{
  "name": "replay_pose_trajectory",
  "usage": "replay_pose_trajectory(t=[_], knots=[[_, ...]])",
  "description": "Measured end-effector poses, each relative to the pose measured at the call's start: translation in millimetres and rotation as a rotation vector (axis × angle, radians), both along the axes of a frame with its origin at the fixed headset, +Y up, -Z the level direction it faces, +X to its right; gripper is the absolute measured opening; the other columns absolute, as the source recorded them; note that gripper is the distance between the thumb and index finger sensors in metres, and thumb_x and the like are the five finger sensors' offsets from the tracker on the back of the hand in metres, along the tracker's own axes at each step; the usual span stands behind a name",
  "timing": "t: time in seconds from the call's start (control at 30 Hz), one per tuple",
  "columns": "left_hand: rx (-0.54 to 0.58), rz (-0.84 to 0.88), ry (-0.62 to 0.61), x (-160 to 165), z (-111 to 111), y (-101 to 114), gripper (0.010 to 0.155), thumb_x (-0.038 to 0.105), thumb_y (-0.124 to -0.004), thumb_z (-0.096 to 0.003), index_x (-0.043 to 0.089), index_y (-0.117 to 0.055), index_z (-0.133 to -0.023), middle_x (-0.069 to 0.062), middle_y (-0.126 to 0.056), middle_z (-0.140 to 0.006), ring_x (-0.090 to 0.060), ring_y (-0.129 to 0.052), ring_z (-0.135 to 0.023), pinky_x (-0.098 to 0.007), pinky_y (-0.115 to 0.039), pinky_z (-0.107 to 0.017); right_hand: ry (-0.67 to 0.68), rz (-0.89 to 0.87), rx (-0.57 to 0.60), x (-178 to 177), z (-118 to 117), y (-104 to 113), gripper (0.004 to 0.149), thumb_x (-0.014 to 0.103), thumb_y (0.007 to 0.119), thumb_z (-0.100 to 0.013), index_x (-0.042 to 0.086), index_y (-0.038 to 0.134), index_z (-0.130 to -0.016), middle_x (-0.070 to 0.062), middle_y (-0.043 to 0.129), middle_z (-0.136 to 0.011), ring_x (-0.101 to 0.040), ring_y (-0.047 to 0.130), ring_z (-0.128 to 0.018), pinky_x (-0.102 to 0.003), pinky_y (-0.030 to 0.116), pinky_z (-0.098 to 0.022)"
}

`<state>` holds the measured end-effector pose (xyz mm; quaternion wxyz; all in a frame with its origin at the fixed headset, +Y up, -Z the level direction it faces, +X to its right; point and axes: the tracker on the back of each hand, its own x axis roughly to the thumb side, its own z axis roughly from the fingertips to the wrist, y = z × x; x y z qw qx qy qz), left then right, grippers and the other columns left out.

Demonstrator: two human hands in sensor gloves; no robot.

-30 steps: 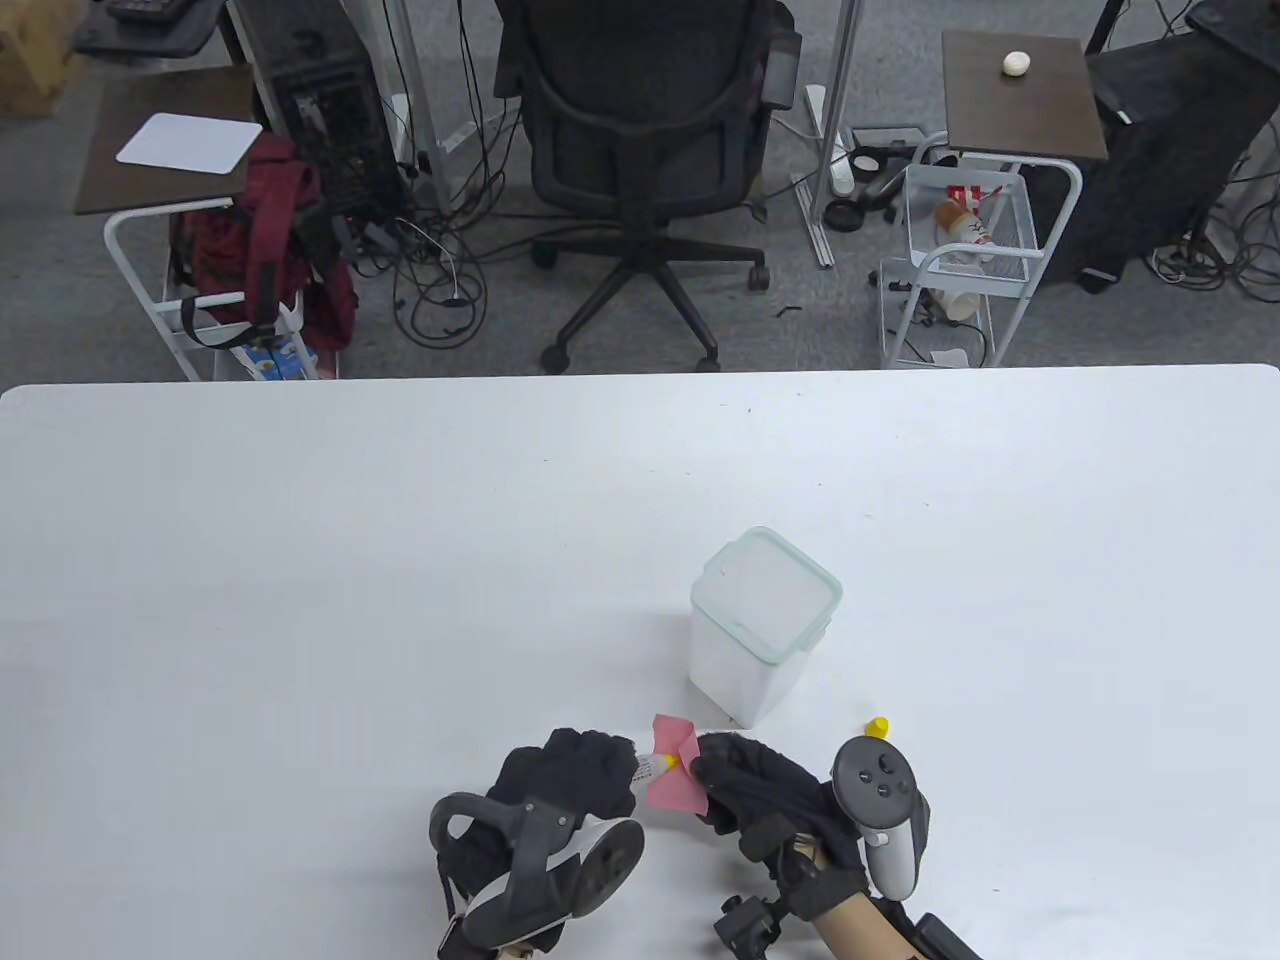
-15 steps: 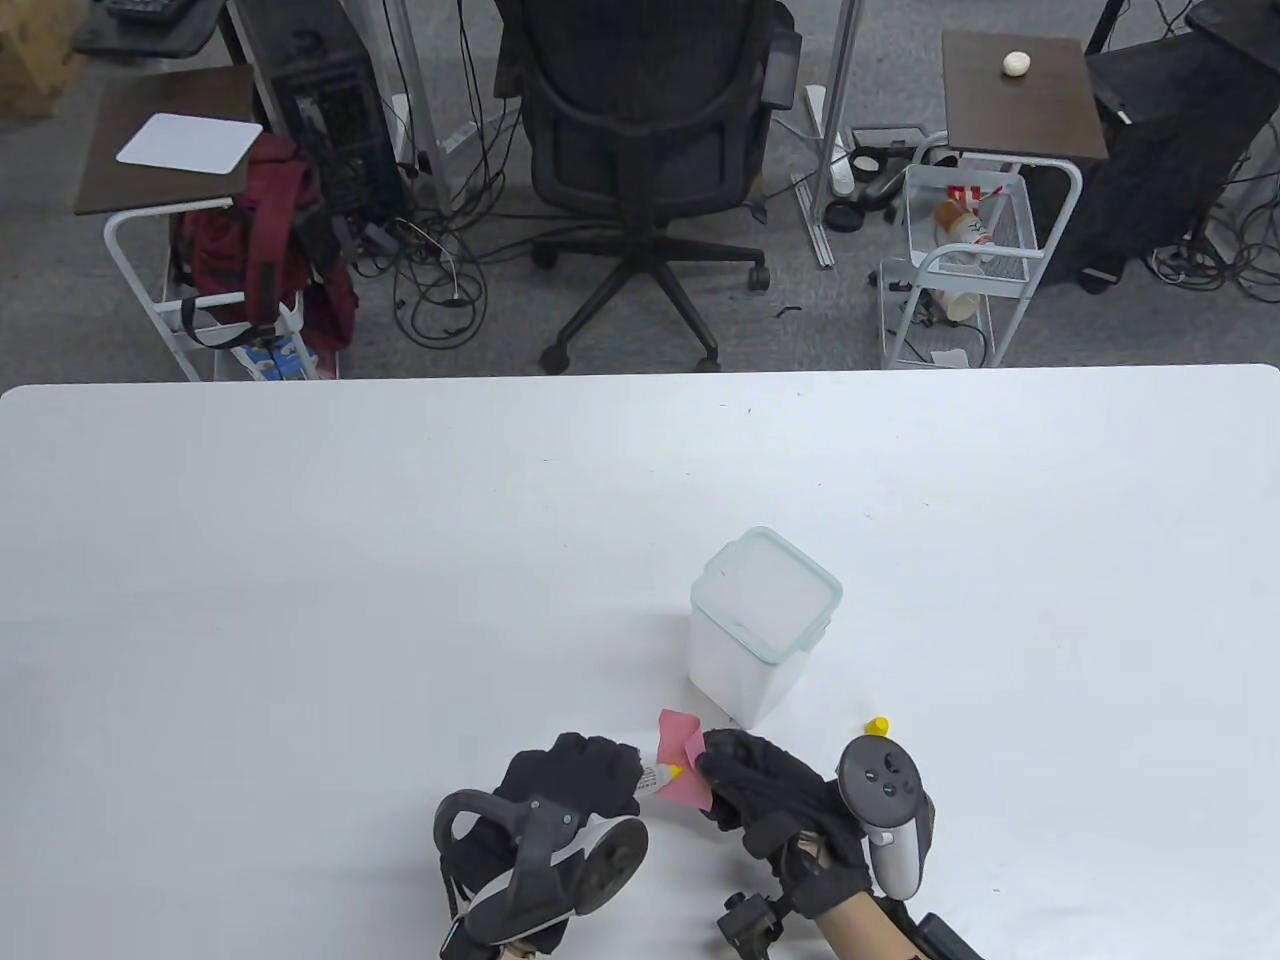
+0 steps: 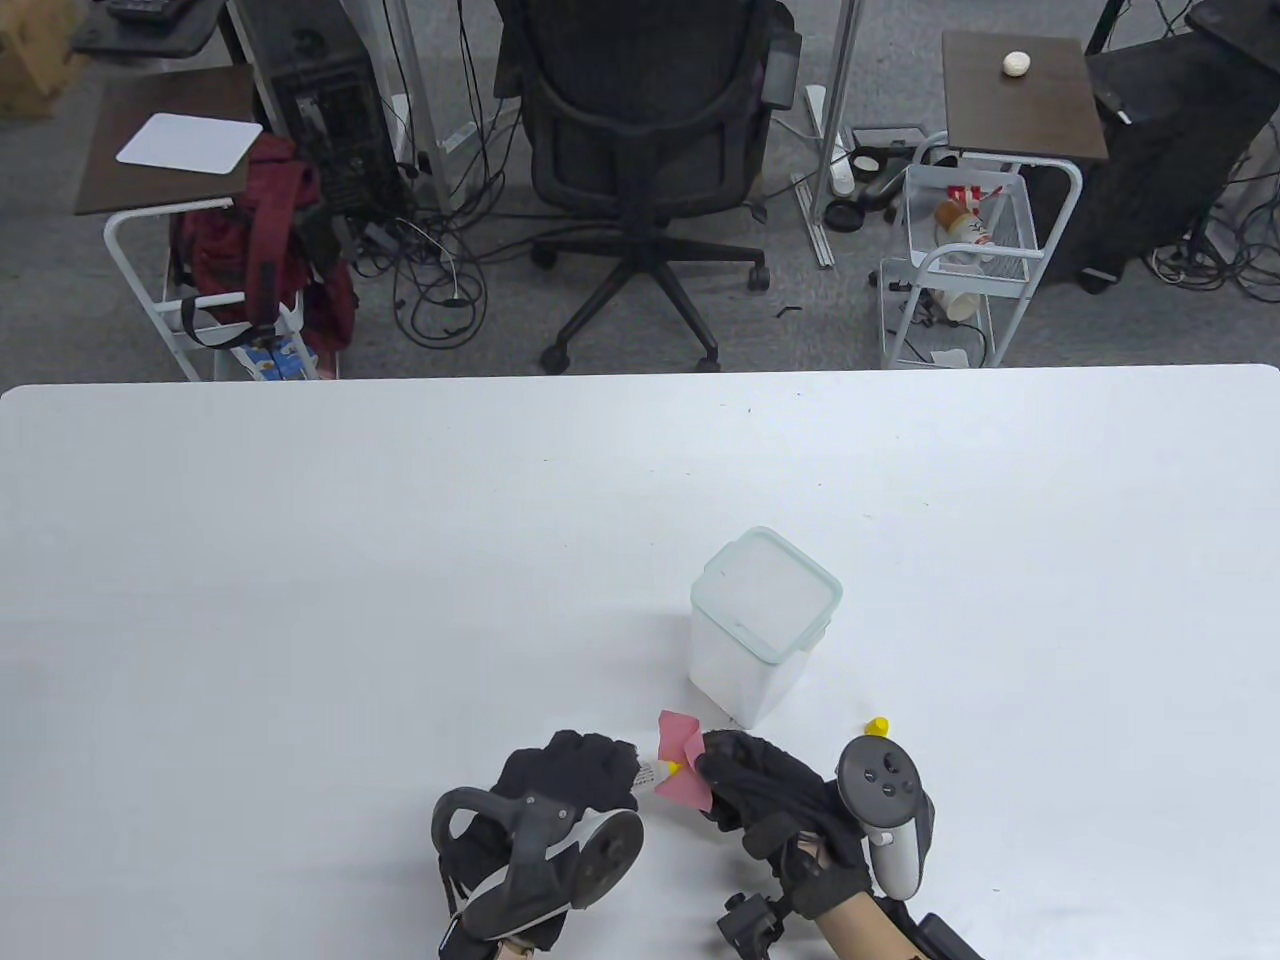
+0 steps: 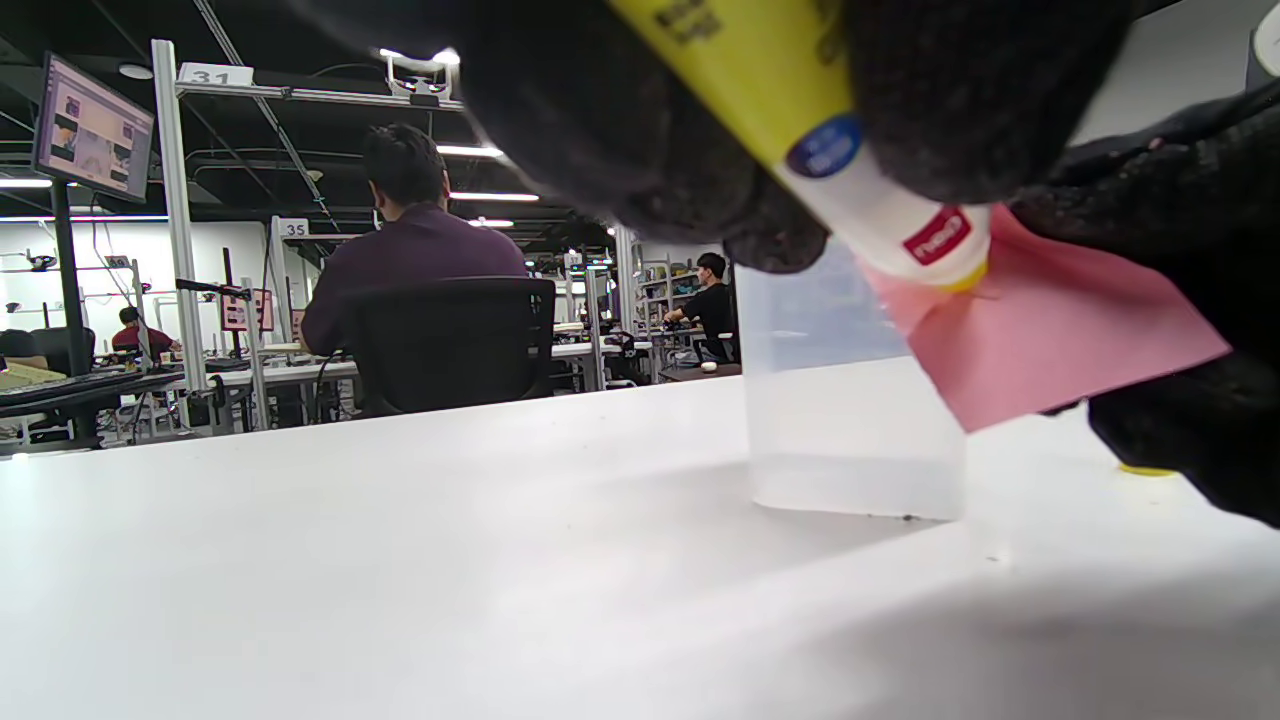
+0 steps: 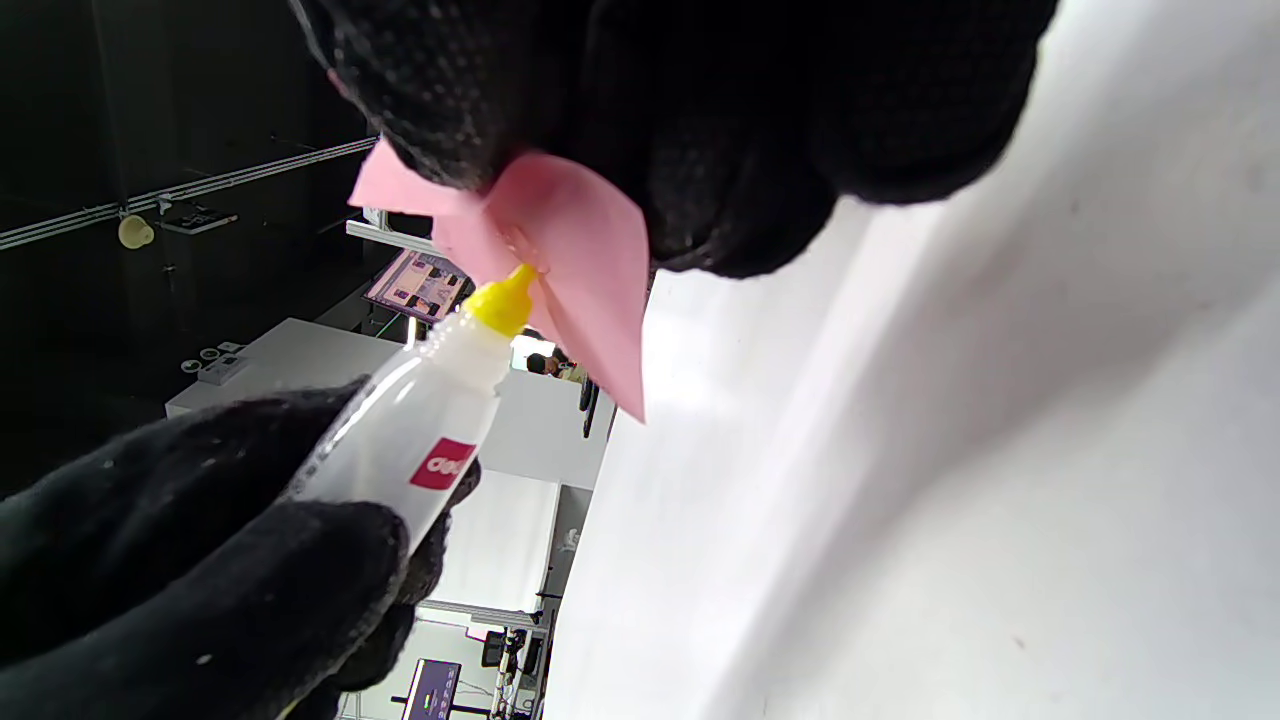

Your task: Squeeze liquid glue on card and attach to container

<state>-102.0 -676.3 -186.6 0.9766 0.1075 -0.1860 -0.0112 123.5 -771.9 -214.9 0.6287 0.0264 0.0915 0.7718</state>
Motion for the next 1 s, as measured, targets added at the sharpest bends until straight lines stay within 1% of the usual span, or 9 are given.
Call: replay_pose_trajectory(t=[0.2,0.33,0.47,0.53,0.63,0.7,0.73,0.87,1.0], knots=[[-0.023,0.002,-0.012,2,-1,-3,0.054,0.052,-0.083,-0.0305,0.03,-0.093,-0.078,0.004,-0.097,-0.067,-0.018,-0.093,-0.046,-0.032,-0.081,-0.038,-0.001,0.001,-0.003,0,0,0,0.037,0.039,0.073,-0.056,0.015,0.082,-0.083,-0.008,0.091,-0.075,-0.023,0.095,-0.052,-0.037,0.084,-0.04],[-0.043,0.035,-0.004,-2,-4,-6,0.054,0.053,-0.083,-0.0302,0.031,-0.093,-0.079,0.005,-0.097,-0.068,-0.017,-0.094,-0.048,-0.032,-0.081,-0.04,-0.004,0.002,-0.001,1,0,0,0.037,0.039,0.074,-0.056,0.015,0.082,-0.083,-0.008,0.091,-0.075,-0.023,0.095,-0.052,-0.037,0.084,-0.04],[-0.076,0.094,0.045,-13,-12,-12,0.055,0.053,-0.086,-0.0285,0.035,-0.091,-0.081,0.009,-0.099,-0.074,-0.016,-0.099,-0.06,-0.035,-0.082,-0.053,-0.009,0.004,0.0,2,0,0,0.037,0.039,0.073,-0.056,0.015,0.081,-0.084,-0.008,0.091,-0.075,-0.023,0.095,-0.053,-0.038,0.084,-0.041],[-0.124,0.132,0.062,-20,-17,-16,0.055,0.053,-0.086,-0.0296,0.038,-0.09,-0.083,0.011,-0.1,-0.077,-0.016,-0.1,-0.067,-0.036,-0.08,-0.059,-0.019,0.003,0.003,4,0,0,0.037,0.039,0.073,-0.056,0.016,0.081,-0.084,-0.008,0.09,-0.076,-0.023,0.095,-0.054,-0.038,0.084,-0.041],[-0.199,0.262,0.088,-32,-25,-23,0.056,0.05,-0.086,-0.0311,0.038,-0.088,-0.085,0.012,-0.1,-0.081,-0.016,-0.1,-0.073,-0.037,-0.079,-0.062,-0.035,-0.003,0.013,7,-1,2,0.037,0.039,0.073,-0.056,0.016,0.081,-0.084,-0.008,0.09,-0.076,-0.023,0.095,-0.054,-0.038,0.084,-0.041],[-0.246,0.394,0.108,-40,-31,-28,0.057,0.046,-0.086,-0.0336,0.035,-0.084,-0.089,0.009,-0.097,-0.086,-0.019,-0.099,-0.076,-0.038,-0.08,-0.061,-0.043,-0.006,0.022,9,0,3,0.037,0.039,0.073,-0.057,0.016,0.081,-0.084,-0.008,0.09,-0.076,-0.023,0.094,-0.054,-0.038,0.084,-0.041],[-0.258,0.44,0.116,-43,-32,-30,0.058,0.044,-0.085,-0.0348,0.034,-0.081,-0.091,0.008,-0.095,-0.088,-0.02,-0.099,-0.078,-0.038,-0.08,-0.062,-0.045,-0.008,0.024,10,0,4,0.037,0.039,0.073,-0.057,0.016,0.081,-0.084,-0.008,0.09,-0.077,-0.023,0.094,-0.054,-0.038,0.084,-0.042],[-0.38,0.681,0.122,-51,-43,-44,0.06,0.039,-0.082,-0.0399,0.03,-0.069,-0.097,0.004,-0.085,-0.095,-0.024,-0.094,-0.085,-0.039,-0.079,-0.065,-0.05,-0.007,0.041,13,0,6,0.037,0.039,0.073,-0.057,0.016,0.081,-0.084,-0.008,0.09,-0.077,-0.023,0.094,-0.054,-0.038,0.084,-0.042],[-0.485,0.81,0.134,-51,-50,-60,0.061,0.036,-0.079,-0.0434,0.031,-0.058,-0.101,0.003,-0.075,-0.102,-0.024,-0.087,-0.093,-0.038,-0.076,-0.071,-0.053,-0.014,0.051,16,0,8,0.037,0.039,0.073,-0.057,0.016,0.081,-0.084,-0.008,0.09,-0.077,-0.023,0.095,-0.054,-0.038,0.084,-0.041]])
